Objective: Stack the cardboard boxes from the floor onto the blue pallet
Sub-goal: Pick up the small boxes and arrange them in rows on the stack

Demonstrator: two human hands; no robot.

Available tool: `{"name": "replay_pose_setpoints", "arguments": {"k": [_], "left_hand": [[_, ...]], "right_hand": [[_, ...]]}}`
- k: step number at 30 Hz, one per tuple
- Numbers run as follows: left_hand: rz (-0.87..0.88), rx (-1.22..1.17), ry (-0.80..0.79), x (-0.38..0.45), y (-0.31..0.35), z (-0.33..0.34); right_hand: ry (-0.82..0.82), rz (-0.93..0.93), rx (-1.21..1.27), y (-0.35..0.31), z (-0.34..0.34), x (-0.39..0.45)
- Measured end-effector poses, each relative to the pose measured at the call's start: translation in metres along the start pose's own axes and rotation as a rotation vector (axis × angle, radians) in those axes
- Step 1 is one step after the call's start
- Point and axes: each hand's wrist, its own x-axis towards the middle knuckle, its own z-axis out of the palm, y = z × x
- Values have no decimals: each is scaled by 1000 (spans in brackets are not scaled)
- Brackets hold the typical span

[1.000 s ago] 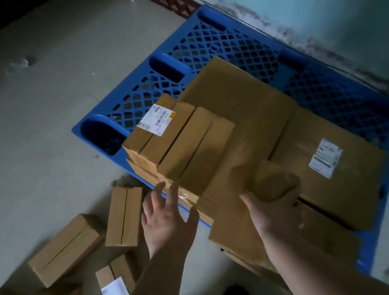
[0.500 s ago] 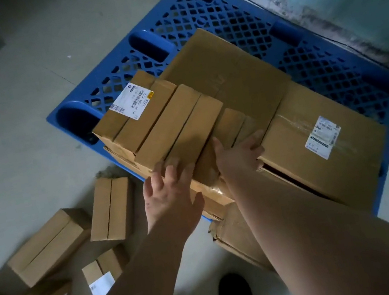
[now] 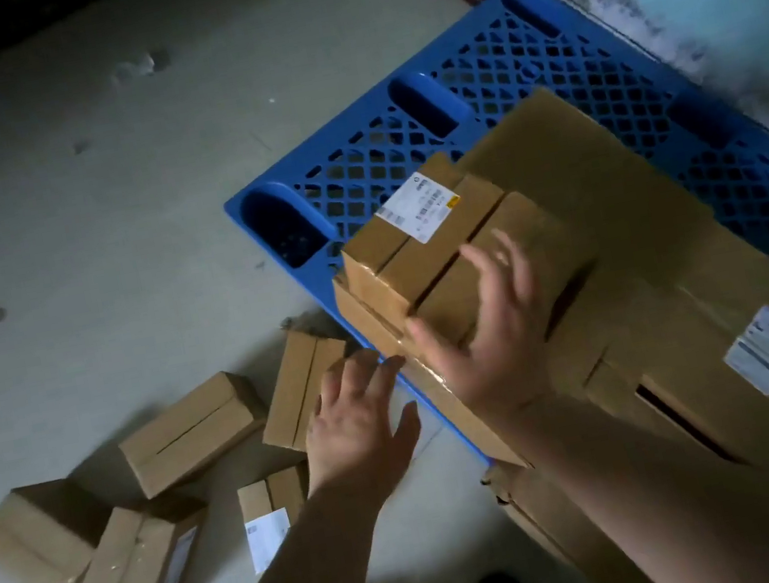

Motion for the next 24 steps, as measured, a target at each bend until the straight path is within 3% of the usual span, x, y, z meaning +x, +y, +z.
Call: {"name": "replay_pose_setpoints", "arguments": {"k": [2,4,8,12,17,24], "left_hand": [[-80,-29,37,-1,-27,-11],[-163,-65,86,-5,-58,-19],[-288,-28,63,-16,-129,-25],[-391,-16,66,-31,-200,-14],[-481,-69,64,-38,-269,26],[-529,-154,92,-13,-312,89]], "right_hand": [[-126,-177,55,-36,27,-11],[-231,-186,86,-60,56,-24],[-416,75,25,-76,116,-47],[-592,468,-71,-60,187,-63],[-619,743,-56,-29,267,-77],[-607,780,-197,17,364,-89]]}}
